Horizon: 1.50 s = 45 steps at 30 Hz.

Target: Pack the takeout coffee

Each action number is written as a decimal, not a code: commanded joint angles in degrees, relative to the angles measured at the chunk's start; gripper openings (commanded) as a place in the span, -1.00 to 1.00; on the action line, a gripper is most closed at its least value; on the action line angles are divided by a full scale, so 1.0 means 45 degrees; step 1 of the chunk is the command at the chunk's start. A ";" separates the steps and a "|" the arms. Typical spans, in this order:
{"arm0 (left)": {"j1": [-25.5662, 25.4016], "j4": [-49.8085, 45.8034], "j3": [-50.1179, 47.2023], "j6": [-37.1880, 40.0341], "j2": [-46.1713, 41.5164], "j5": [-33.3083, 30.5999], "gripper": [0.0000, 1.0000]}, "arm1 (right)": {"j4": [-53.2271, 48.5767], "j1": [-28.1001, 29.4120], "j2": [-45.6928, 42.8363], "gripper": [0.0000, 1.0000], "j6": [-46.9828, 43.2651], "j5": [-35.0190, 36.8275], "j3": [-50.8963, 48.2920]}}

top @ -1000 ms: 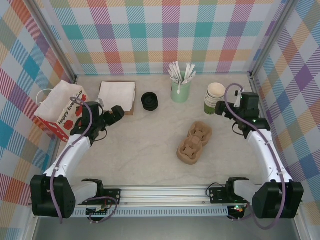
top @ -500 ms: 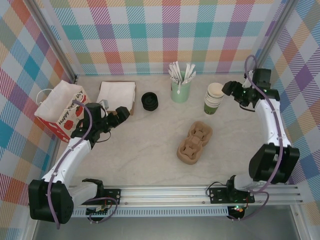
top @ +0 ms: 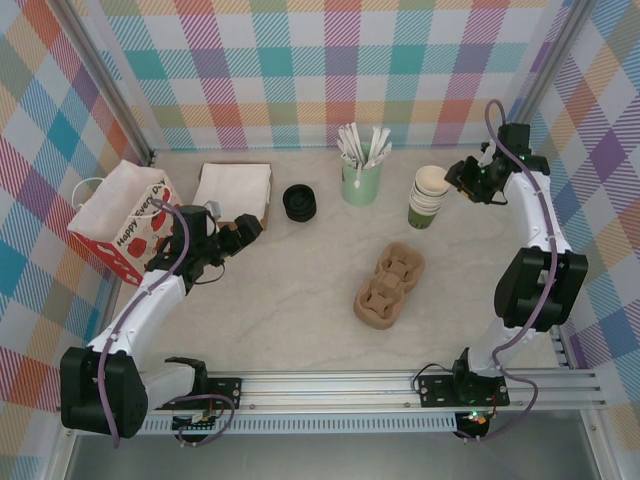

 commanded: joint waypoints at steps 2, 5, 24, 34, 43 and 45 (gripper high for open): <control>-0.0209 0.0380 0.0120 -0.0068 0.0137 -0.0159 1.00 | -0.0720 -0.0008 0.0348 -0.29 -0.0251 0.0014 0.0701; -0.0210 0.0341 0.0129 -0.0045 0.0123 -0.0215 1.00 | -0.0764 0.0009 0.0435 -0.32 -0.0317 0.0009 0.0732; -0.0209 0.0204 0.0118 -0.0045 0.0156 -0.0294 1.00 | -0.1254 0.0163 0.1145 -0.68 -0.0469 -0.0232 0.1458; -0.0225 0.0135 0.0215 -0.0046 0.0108 -0.0265 1.00 | -0.1939 0.0168 0.0889 -0.80 -0.0919 0.0080 0.1987; -0.0216 -0.0045 0.0270 -0.0070 -0.0185 -0.0295 1.00 | -0.2526 0.0190 0.0541 -0.85 -0.1271 0.0163 0.2699; -0.0227 -0.0127 0.0326 -0.0055 -0.0310 -0.0294 1.00 | -0.2565 0.0229 0.0315 -0.84 -0.1338 0.0164 0.2855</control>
